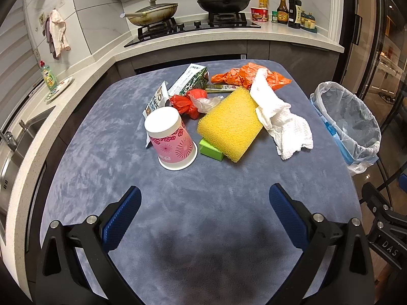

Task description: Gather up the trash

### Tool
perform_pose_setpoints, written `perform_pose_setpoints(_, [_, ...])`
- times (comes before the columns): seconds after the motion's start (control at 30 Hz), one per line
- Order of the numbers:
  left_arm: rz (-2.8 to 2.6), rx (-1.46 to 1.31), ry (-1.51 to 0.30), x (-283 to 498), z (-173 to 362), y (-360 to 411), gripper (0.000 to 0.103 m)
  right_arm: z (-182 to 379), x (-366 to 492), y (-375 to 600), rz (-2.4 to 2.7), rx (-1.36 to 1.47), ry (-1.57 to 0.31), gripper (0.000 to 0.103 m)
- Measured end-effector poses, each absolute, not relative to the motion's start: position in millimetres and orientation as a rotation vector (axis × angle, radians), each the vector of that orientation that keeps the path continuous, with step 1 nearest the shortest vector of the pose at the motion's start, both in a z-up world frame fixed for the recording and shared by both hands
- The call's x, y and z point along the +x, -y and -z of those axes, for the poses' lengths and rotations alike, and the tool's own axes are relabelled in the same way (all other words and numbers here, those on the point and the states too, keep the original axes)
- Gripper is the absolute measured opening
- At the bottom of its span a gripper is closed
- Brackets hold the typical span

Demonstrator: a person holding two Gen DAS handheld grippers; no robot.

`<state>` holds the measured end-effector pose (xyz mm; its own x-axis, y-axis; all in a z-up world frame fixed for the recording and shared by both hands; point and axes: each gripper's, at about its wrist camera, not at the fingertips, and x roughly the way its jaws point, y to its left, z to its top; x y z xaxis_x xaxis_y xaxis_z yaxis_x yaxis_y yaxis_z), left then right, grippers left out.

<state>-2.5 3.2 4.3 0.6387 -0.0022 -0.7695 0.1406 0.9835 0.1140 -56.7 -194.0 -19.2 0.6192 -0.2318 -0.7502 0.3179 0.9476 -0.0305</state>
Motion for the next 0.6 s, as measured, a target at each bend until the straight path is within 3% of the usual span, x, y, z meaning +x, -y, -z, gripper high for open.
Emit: perform_pose_setpoints(0.6, [0.091,0.179,-0.869,-4.6,-7.8,2.8,0.096,15.5,-59.8,199.8,0.326,0.131,-0.834,0.096])
